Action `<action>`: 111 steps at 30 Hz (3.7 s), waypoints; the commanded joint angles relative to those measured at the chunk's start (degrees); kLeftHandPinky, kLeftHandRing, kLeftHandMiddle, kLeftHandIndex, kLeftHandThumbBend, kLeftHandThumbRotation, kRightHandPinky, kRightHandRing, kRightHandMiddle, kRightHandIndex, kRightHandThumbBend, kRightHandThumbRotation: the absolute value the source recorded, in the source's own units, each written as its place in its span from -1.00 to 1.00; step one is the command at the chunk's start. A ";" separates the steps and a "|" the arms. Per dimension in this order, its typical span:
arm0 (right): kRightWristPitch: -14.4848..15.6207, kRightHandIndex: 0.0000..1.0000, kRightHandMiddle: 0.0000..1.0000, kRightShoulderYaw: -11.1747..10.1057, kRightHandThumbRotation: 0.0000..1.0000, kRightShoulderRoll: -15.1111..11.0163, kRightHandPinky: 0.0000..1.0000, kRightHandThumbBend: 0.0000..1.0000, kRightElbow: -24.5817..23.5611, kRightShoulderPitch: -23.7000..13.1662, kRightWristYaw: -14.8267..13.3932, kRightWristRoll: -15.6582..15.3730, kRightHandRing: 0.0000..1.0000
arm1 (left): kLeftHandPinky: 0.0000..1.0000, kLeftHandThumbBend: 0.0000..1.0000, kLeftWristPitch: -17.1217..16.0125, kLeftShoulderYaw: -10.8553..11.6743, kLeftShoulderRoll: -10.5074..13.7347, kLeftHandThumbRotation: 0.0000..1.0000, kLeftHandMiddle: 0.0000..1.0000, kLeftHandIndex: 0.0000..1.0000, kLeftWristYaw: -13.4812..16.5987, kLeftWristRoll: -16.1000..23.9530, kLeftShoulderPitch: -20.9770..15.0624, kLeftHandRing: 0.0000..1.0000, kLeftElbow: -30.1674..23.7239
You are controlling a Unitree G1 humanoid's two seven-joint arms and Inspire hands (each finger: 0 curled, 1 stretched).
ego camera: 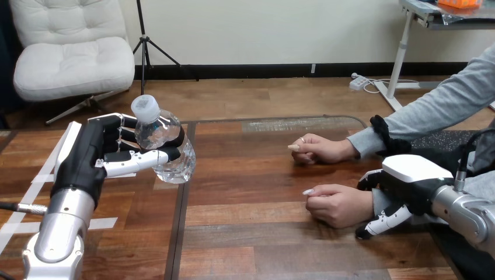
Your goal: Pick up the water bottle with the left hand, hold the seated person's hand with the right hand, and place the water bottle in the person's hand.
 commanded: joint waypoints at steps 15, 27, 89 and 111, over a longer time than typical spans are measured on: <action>0.44 0.63 0.67 4.11 0.24 2.48 0.65 1.00 1.39 -3.35 0.12 -3.40 0.65 | -0.38 0.34 -0.83 1.04 0.51 -1.00 -0.16 -0.13 -0.01 -0.97 -1.88 -0.26 -4.83; 2.89 0.62 0.67 2.98 0.17 3.61 0.47 1.00 1.99 -3.81 3.38 -1.67 0.66 | -0.39 0.34 -1.62 1.39 0.71 -1.00 -0.17 -0.13 -0.16 -1.15 -1.49 -0.26 -5.11; 9.25 0.13 0.05 -1.24 -1.00 3.38 -0.21 0.51 1.98 -5.68 15.48 7.12 -0.10 | -0.39 0.32 -2.17 3.58 1.15 -1.00 -0.18 -0.14 -0.14 -2.45 -0.80 -0.27 -6.50; 8.43 -0.09 -0.03 -1.25 -1.00 3.11 -0.28 0.54 1.99 -5.95 15.74 7.21 -0.16 | -0.41 0.33 -2.71 3.76 1.49 -1.00 -0.19 -0.14 -0.15 -2.27 -0.67 -0.29 -6.20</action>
